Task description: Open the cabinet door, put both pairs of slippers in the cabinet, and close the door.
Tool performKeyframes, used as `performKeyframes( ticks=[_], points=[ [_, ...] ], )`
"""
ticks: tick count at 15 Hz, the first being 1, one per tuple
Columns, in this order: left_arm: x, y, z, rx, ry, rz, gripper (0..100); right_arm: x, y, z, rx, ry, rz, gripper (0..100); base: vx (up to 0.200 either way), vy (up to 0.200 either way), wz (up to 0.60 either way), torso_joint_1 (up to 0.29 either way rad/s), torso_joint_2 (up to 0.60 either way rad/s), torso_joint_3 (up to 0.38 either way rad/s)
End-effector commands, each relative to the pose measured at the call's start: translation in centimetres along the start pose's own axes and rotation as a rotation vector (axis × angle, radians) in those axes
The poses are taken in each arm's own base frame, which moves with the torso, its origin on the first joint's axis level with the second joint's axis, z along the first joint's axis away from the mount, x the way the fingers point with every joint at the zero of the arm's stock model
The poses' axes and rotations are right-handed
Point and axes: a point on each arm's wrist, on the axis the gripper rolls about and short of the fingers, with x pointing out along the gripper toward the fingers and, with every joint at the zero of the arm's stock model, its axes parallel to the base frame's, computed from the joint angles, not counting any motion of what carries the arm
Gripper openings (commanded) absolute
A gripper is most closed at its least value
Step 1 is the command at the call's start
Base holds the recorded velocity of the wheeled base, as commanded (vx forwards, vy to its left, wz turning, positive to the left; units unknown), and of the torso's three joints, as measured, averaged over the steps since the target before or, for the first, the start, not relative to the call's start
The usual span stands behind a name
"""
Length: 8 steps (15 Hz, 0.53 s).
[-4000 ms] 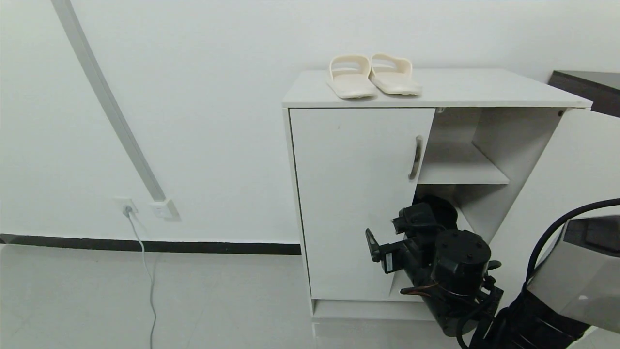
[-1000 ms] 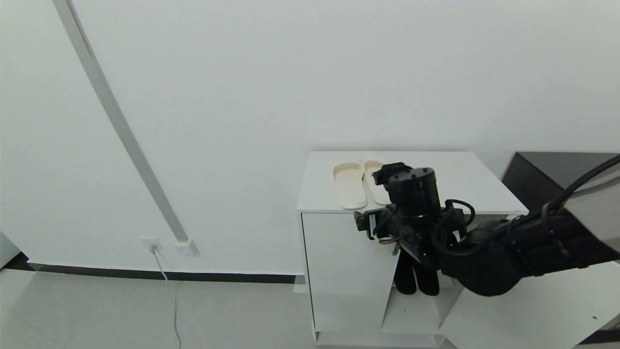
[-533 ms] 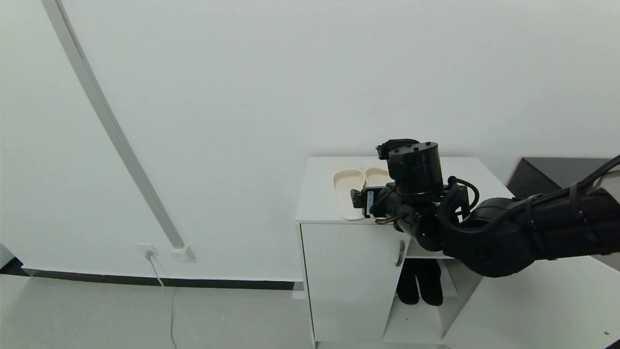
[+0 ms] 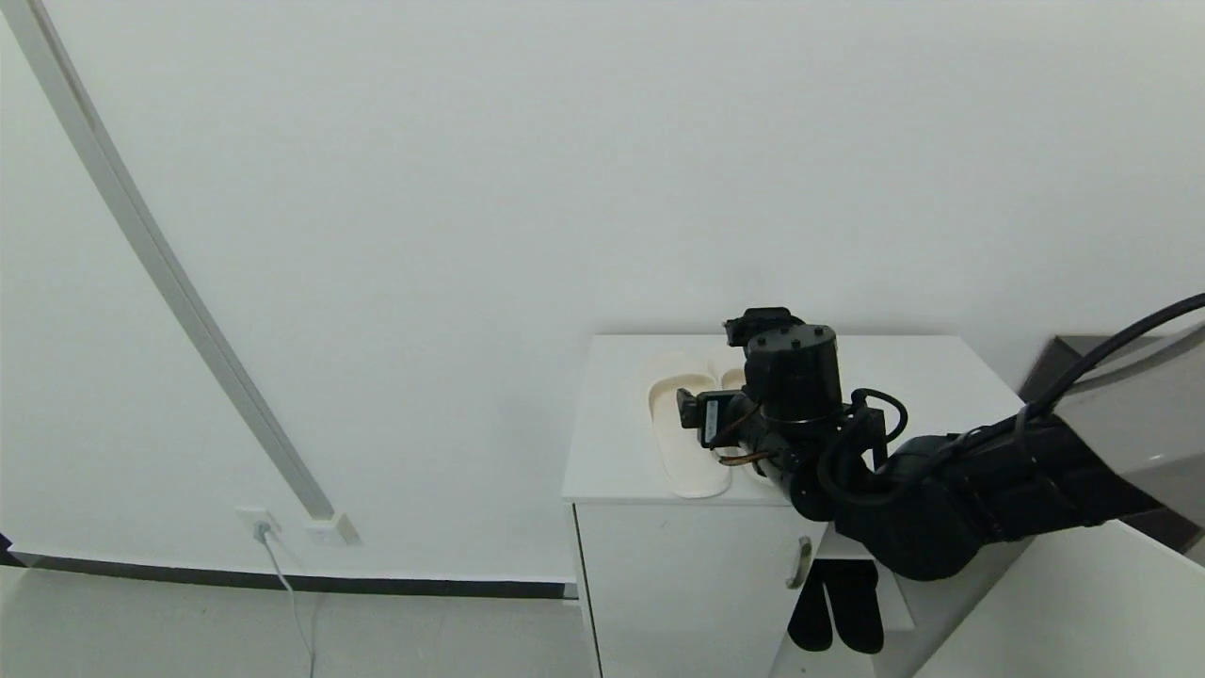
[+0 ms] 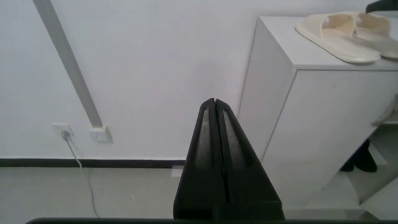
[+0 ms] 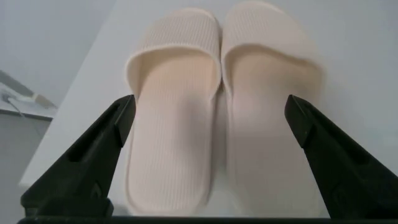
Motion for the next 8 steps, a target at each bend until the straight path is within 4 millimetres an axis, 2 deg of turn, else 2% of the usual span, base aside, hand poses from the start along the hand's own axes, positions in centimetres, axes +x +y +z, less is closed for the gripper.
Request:
performKeyframes(
  ticks=[1,8],
  points=[
    [0.0,0.0,0.0,-0.001,-0.001,0.003,0,1.8,-0.4,-2.6,-0.041,0.030,-0.021,100,0.000,0.000,0.00,0.000,0.00,0.000],
    [0.0,0.0,0.0,-0.002,-0.001,0.003,0,5.7,-1.2,-3.9,-0.046,0.012,-0.050,100,0.000,0.000,0.00,0.000,0.00,0.000]
  ],
)
